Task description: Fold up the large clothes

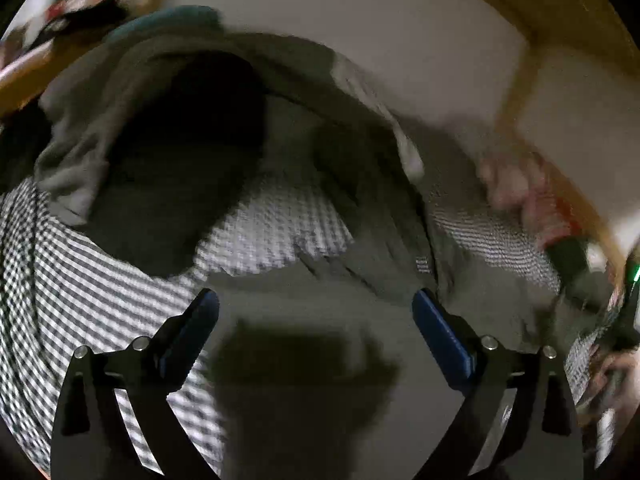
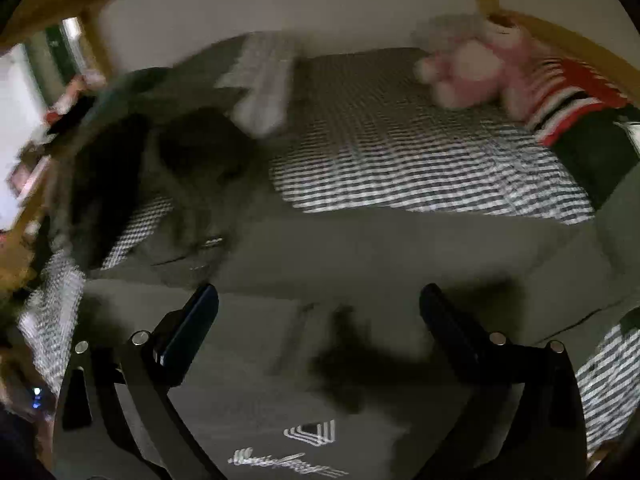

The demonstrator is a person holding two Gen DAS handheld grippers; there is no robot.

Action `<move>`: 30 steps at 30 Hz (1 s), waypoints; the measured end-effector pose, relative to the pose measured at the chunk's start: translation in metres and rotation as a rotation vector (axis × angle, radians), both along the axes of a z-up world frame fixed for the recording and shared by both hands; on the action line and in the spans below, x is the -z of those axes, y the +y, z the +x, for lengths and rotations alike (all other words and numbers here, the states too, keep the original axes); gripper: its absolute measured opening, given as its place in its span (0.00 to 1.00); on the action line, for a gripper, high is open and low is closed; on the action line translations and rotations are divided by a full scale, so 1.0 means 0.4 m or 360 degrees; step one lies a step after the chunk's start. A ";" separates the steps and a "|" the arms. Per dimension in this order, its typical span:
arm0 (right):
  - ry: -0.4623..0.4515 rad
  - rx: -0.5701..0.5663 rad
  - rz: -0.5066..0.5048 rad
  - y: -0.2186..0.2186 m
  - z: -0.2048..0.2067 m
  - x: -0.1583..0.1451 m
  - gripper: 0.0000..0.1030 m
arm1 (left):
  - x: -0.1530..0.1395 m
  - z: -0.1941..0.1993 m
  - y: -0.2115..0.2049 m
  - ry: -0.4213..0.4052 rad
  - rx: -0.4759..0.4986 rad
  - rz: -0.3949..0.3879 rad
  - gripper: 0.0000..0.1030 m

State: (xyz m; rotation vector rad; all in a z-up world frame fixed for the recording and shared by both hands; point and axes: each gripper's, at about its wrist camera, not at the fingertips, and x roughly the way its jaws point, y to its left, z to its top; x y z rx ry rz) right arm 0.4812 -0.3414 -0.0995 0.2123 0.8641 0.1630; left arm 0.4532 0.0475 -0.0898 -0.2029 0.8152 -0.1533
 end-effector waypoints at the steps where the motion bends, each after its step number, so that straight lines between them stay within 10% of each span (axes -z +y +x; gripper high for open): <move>1: 0.0013 -0.0030 -0.0012 0.032 -0.012 0.010 0.97 | 0.021 -0.014 -0.041 0.0030 0.0007 0.0084 0.93; 7: 0.0133 -0.0153 -0.0365 0.249 -0.047 0.192 0.96 | 0.273 -0.037 -0.188 0.0300 -0.0071 0.0471 0.94; 10: 0.0157 -0.0165 -0.0539 0.263 -0.061 0.267 0.96 | 0.266 -0.063 -0.179 0.0150 -0.0080 0.0475 0.95; 30: 0.0152 -0.0321 -0.0435 0.240 -0.099 0.273 0.97 | 0.264 -0.079 -0.195 0.0081 -0.0102 0.0529 0.95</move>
